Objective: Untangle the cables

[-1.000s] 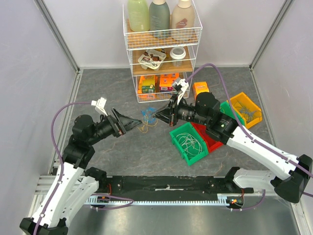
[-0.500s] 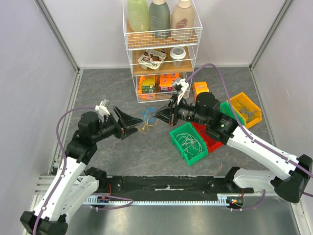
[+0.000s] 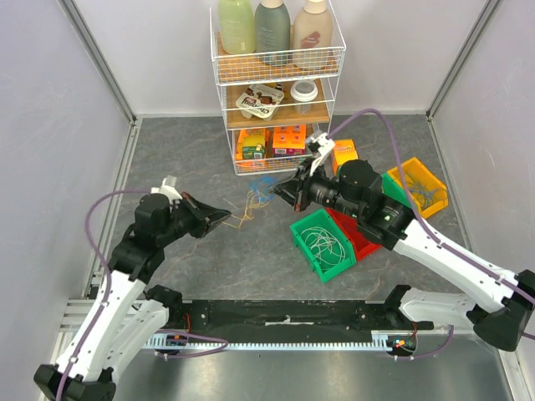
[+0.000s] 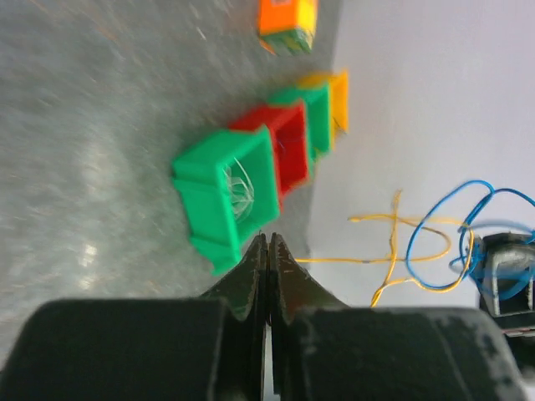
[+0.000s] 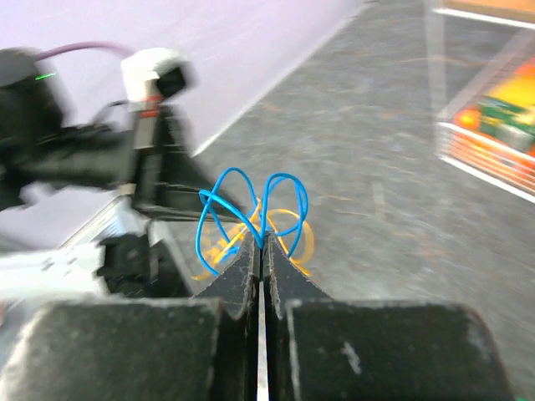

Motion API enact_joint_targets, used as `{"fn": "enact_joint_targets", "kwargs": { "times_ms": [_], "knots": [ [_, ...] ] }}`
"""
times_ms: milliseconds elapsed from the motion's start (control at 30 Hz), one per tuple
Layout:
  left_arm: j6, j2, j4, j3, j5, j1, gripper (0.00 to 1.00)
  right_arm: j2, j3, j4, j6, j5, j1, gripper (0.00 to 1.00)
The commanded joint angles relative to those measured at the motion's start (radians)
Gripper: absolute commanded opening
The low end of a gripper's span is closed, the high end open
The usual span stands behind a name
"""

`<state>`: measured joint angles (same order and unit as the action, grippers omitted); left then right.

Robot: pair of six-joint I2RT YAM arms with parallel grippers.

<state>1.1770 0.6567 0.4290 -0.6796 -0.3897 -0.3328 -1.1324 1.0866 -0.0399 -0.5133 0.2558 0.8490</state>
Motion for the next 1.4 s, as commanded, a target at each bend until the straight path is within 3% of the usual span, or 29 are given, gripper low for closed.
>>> {"fn": "enact_joint_targets", "kwargs": {
  "times_ms": [0,33,100,233,367,467,567,700,933,1033,1100,1300,1367],
  "knots": [
    [-0.195,-0.147,0.270,-0.156,0.479,0.003,0.02,0.086,0.016,-0.208,-0.017,-0.564,-0.004,0.00],
    [-0.224,-0.187,0.315,-0.185,0.597,0.005,0.02,0.086,0.025,-0.262,-0.030,-0.708,-0.005,0.00],
    [-0.311,-0.250,0.399,-0.253,0.800,0.005,0.02,0.085,0.033,-0.330,-0.031,-0.841,-0.017,0.00],
    [-0.465,-0.344,0.453,-0.372,1.078,0.003,0.02,0.047,0.026,-0.335,-0.015,-0.836,-0.045,0.00],
    [-0.586,-0.370,0.403,-0.442,1.107,0.003,0.02,-0.056,0.012,-0.220,0.061,-0.646,-0.045,0.00],
    [-0.620,-0.358,0.399,-0.503,1.138,0.003,0.02,-0.162,0.033,-0.230,0.050,-0.693,-0.048,0.00],
    [-0.668,-0.355,0.384,-0.555,1.137,0.003,0.02,-0.225,0.026,-0.168,0.082,-0.612,-0.047,0.00],
    [-0.749,-0.350,0.361,-0.619,1.195,-0.003,0.02,-0.358,0.062,-0.210,0.078,-0.717,-0.048,0.00],
    [-0.827,-0.338,0.326,-0.673,1.186,-0.017,0.02,-0.506,0.096,-0.166,0.093,-0.629,-0.045,0.00],
    [-0.836,-0.321,0.315,-0.669,1.136,-0.035,0.02,-0.546,0.136,-0.161,0.122,-0.494,-0.028,0.01],
    [-0.785,-0.284,0.339,-0.663,1.016,-0.041,0.02,-0.561,0.166,-0.163,0.180,-0.455,0.028,0.10],
    [-0.679,-0.152,0.329,-0.575,0.620,-0.040,0.02,-0.474,0.190,-0.281,0.236,-0.403,0.074,0.68],
    [-0.686,-0.114,0.307,-0.549,0.508,-0.040,0.02,-0.399,0.179,-0.316,0.257,-0.369,0.074,0.78]
  ]
}}
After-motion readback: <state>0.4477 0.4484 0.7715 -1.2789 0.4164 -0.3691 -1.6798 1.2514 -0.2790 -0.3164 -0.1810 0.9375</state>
